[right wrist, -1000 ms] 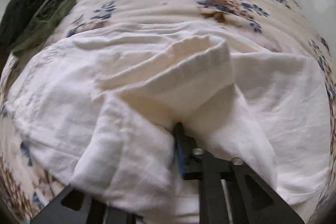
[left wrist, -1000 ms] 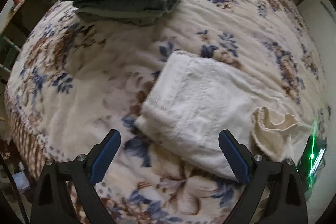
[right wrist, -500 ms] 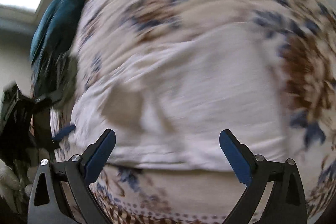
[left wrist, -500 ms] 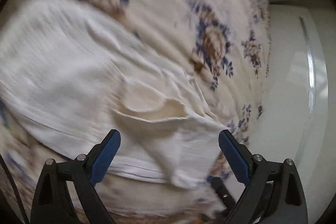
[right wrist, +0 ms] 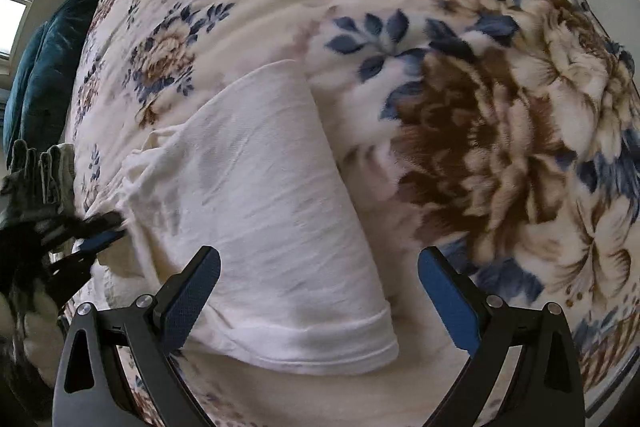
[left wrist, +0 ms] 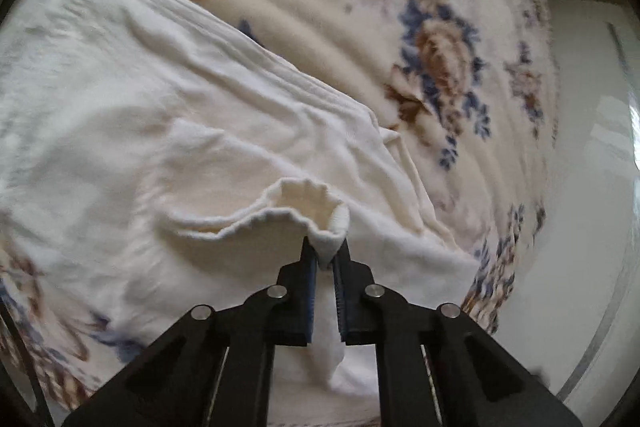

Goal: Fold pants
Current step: 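Pinch the pants fabric with the left gripper and tug it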

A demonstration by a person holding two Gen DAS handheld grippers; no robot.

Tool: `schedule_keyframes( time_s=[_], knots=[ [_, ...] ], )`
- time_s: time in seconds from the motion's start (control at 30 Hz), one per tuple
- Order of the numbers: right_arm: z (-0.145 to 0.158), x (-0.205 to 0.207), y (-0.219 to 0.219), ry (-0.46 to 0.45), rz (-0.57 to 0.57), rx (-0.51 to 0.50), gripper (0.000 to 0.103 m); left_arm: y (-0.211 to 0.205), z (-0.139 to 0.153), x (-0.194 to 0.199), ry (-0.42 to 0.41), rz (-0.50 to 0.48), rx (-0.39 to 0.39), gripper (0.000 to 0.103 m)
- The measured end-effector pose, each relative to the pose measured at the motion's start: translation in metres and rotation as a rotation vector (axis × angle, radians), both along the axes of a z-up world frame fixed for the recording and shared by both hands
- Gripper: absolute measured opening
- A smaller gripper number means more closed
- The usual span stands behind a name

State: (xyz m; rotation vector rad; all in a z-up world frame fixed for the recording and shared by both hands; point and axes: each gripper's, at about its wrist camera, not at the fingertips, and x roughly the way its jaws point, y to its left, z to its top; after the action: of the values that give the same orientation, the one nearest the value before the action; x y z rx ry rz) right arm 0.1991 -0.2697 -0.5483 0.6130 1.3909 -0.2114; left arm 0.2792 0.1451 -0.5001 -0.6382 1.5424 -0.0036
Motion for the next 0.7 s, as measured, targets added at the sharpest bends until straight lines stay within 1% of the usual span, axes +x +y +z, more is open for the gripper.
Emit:
schedule_keyframes(
  time_s=[0.03,0.1,0.13,0.17,0.2,0.23,0.3,0.33,0.37,0.43,0.47,0.5,0.53,0.6,0.63,0.7],
  knots=[
    [-0.001,0.002,0.001,0.002,0.008,0.000,0.101,0.006,0.004,-0.008,-0.012,-0.011,0.013,0.006],
    [-0.002,0.002,-0.001,0.014,0.022,-0.001,0.101,0.022,0.010,-0.034,-0.014,-0.050,0.082,0.007],
    [-0.001,0.002,0.000,0.021,0.030,0.002,0.101,0.031,0.007,-0.046,0.006,-0.066,0.133,0.010],
    [-0.001,0.004,-0.001,0.027,0.039,0.010,0.101,0.043,0.000,-0.060,0.046,-0.069,0.164,0.011],
    [0.000,0.005,-0.001,0.035,0.044,0.014,0.101,0.054,-0.007,-0.069,0.087,-0.059,0.177,0.020],
    [0.001,0.008,-0.001,0.038,0.051,0.016,0.101,0.068,-0.015,-0.083,0.147,-0.035,0.175,0.025],
    [0.005,0.012,-0.002,0.036,0.062,0.029,0.101,0.083,-0.014,-0.096,0.167,-0.006,0.152,0.026],
    [0.008,0.014,-0.002,0.033,0.063,0.032,0.101,0.088,-0.008,-0.099,0.153,-0.008,0.164,0.028],
    [0.011,0.017,-0.003,0.027,0.067,0.037,0.101,0.092,0.002,-0.096,0.109,-0.006,0.161,0.030],
    [0.017,0.025,-0.004,0.007,0.077,0.057,0.101,0.092,0.014,-0.080,0.026,-0.013,0.134,0.054],
    [0.019,0.029,-0.004,-0.004,0.085,0.058,0.101,0.090,0.016,-0.065,-0.025,-0.017,0.119,0.056],
    [0.021,0.034,-0.005,-0.013,0.093,0.054,0.101,0.088,0.014,-0.051,-0.054,-0.022,0.101,0.058],
    [0.023,0.037,-0.006,-0.017,0.097,0.052,0.101,0.084,0.006,-0.032,-0.063,-0.040,0.082,0.058],
    [0.021,0.048,-0.008,-0.019,0.110,0.056,0.101,0.071,-0.017,0.004,-0.048,-0.103,0.029,0.058],
    [0.020,0.053,-0.011,-0.017,0.108,0.050,0.101,0.065,-0.032,0.020,-0.023,-0.144,0.022,0.058],
    [0.016,0.059,-0.014,-0.015,0.101,0.058,0.101,0.047,-0.061,0.041,0.038,-0.236,0.047,0.060]
  ],
)
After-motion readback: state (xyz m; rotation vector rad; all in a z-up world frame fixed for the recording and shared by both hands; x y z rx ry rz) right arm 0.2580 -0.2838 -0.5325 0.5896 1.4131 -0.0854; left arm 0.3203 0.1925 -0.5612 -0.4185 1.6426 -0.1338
